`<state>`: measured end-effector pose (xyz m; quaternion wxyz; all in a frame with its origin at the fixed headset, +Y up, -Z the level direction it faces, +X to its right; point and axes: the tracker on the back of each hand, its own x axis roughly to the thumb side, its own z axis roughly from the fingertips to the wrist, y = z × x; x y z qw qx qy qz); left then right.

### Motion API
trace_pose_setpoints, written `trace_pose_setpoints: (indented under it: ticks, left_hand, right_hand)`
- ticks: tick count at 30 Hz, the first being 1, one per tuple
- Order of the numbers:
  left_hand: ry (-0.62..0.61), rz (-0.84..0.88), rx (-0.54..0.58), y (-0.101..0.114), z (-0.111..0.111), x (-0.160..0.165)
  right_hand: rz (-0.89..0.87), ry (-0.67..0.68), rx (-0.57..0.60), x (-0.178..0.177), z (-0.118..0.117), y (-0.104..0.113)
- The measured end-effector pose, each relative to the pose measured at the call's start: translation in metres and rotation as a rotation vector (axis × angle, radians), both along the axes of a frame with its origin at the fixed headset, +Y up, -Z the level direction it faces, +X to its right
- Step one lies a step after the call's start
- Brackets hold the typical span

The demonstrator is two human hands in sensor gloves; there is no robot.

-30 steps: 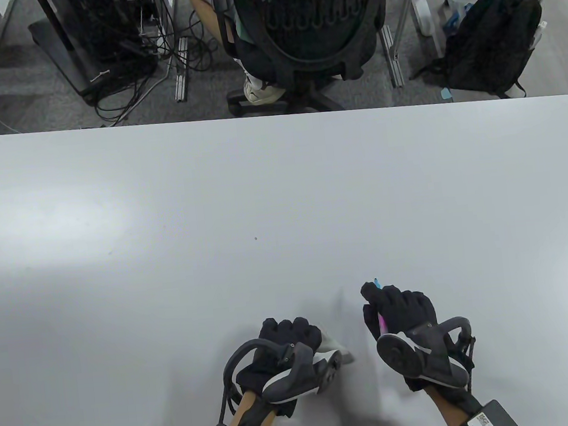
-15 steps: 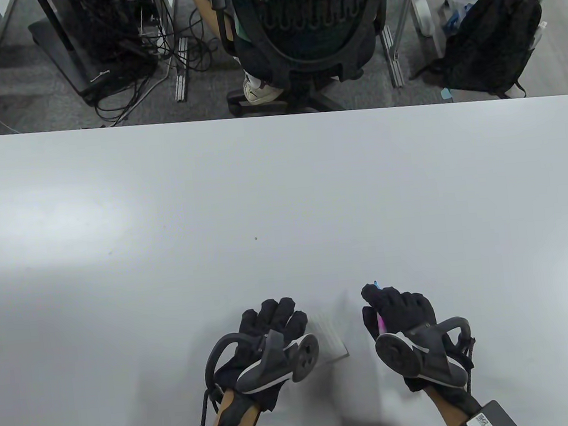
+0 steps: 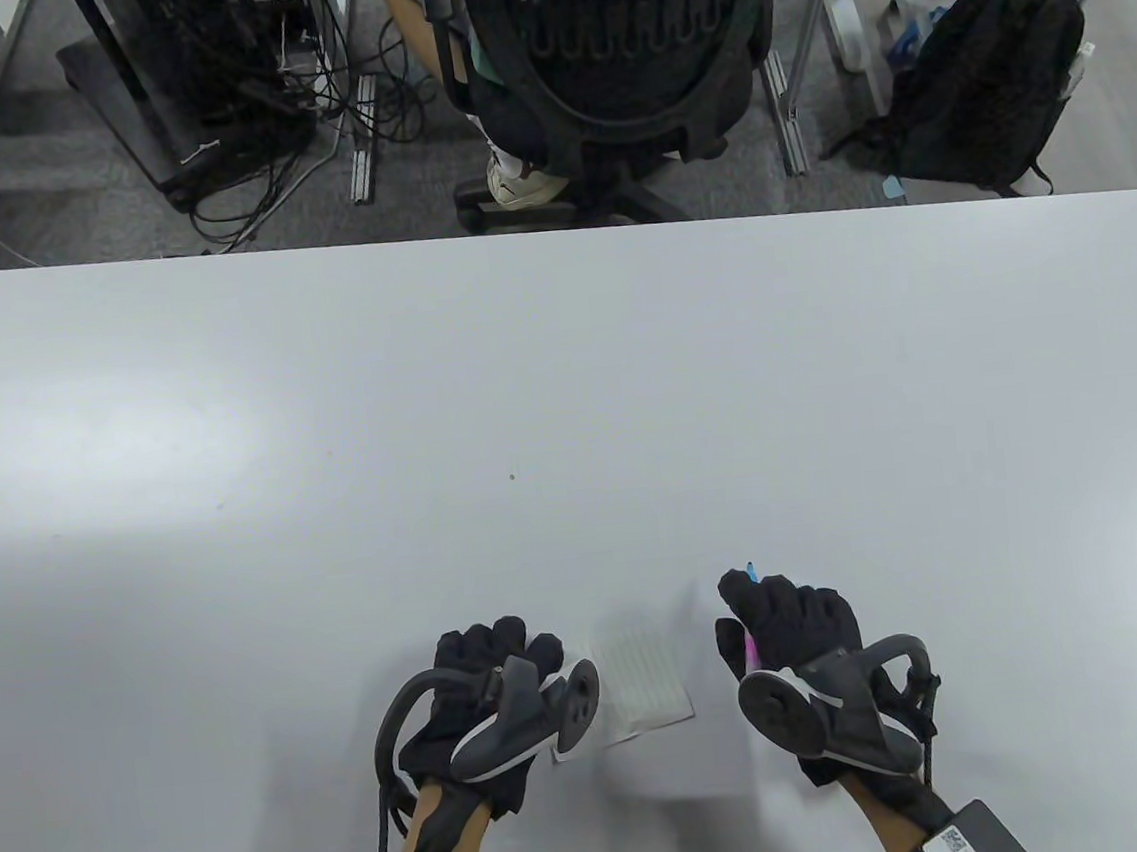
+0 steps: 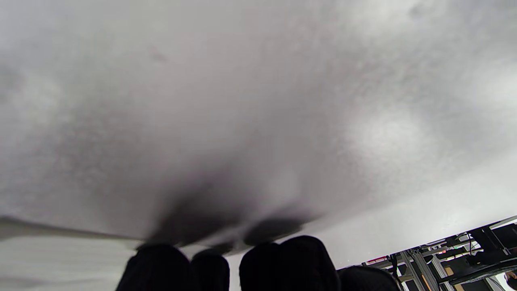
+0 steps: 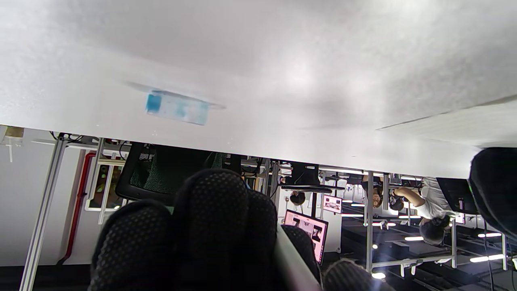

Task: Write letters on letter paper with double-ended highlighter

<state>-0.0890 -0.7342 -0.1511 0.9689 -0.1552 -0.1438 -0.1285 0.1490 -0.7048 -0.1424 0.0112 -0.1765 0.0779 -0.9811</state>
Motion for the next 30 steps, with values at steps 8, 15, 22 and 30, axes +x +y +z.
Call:
trace_pose_setpoints:
  ticks: [8, 15, 22, 30]
  left_hand:
    - [0.010, 0.033, 0.028, 0.000, -0.002, -0.001]
    - [0.012, 0.048, 0.038, -0.001, -0.002, -0.002]
    - [0.016, 0.067, 0.035, -0.002, -0.002, -0.003]
    - [0.021, 0.110, 0.029, -0.003, -0.003, -0.009]
  right_hand:
    - [-0.023, 0.017, 0.027, 0.002, 0.000, 0.003]
    - [-0.064, 0.077, 0.066, -0.007, 0.006, 0.016]
    - [-0.169, 0.187, 0.012, -0.028, 0.015, 0.023]
    - [-0.277, 0.281, -0.152, -0.058, 0.015, 0.012]
